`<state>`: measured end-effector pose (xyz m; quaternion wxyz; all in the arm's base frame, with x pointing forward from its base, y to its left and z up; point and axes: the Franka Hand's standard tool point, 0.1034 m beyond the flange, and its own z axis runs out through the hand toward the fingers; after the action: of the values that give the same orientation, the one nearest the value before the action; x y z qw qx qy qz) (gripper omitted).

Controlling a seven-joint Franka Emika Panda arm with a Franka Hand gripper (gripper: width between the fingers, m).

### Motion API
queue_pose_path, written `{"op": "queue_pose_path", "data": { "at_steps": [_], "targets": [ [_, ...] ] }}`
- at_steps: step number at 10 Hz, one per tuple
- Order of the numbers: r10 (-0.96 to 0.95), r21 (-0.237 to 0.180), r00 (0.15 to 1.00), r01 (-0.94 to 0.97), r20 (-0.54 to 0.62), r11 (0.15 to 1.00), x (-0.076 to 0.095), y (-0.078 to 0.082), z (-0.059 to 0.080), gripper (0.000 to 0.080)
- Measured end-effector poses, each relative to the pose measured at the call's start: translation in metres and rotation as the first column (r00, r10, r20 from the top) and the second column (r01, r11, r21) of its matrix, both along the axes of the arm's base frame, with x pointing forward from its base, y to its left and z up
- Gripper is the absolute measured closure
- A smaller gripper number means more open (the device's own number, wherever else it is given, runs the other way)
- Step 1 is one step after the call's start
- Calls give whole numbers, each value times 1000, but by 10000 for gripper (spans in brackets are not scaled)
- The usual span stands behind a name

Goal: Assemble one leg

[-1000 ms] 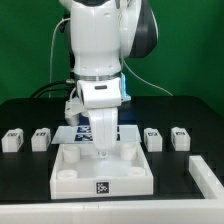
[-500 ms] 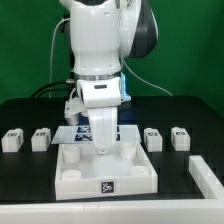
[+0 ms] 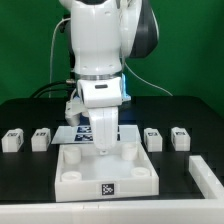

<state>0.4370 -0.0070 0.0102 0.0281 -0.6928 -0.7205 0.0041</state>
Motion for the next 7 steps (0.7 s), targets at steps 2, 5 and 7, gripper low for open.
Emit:
{"op": "queue_pose_path", "data": {
  "at_steps": [2,5,7],
  "targets": [
    [-53,8,999,52,13,999,23,26,0,739],
    [-43,25,998,42,35,999,45,69,3,739],
    [-28,31,999,27,44,999,47,76,0,739]
  ]
}}
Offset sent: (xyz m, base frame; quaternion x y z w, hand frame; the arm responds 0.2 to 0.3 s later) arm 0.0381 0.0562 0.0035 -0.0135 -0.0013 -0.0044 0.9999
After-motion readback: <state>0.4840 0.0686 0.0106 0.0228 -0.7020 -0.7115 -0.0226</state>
